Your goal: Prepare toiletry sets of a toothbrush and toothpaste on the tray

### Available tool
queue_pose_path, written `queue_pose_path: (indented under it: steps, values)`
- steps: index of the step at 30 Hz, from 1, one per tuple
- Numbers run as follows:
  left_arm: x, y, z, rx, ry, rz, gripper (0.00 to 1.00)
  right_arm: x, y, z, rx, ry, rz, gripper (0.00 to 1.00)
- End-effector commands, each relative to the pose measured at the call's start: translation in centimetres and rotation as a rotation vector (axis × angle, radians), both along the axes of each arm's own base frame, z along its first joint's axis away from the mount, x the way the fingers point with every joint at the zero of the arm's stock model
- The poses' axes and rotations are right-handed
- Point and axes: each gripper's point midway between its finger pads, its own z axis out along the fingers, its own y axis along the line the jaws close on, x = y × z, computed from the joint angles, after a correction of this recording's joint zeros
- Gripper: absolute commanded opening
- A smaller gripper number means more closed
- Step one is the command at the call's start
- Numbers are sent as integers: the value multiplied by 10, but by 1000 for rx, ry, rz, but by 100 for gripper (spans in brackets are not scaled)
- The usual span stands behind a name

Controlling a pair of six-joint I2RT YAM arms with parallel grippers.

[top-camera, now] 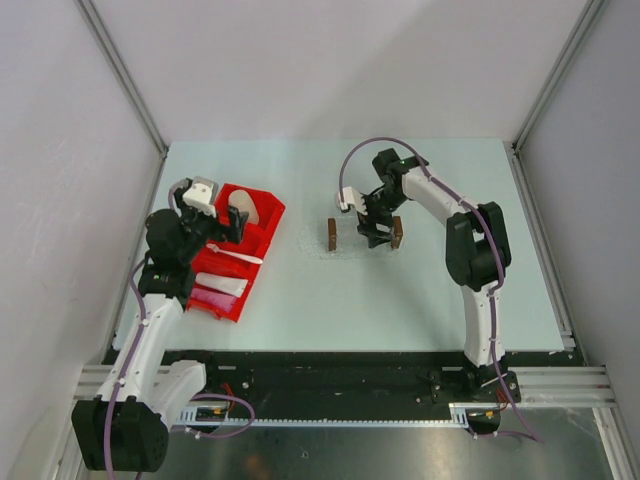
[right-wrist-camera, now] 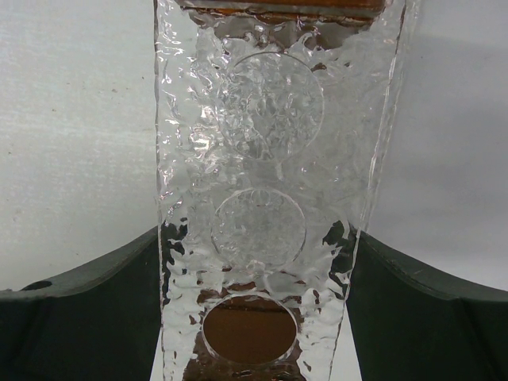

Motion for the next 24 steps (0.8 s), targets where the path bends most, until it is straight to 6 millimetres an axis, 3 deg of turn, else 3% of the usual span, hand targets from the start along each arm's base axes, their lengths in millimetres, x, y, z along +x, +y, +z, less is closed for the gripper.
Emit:
queue_pose_path:
  steps: [1, 24]
  values:
    - [-1, 1, 4, 48, -43, -23, 100, 3, 7, 3, 22, -6, -8, 38]
    - [-2, 1, 2, 52, -44, -27, 100, 6, 3, -13, -22, -4, -28, 51]
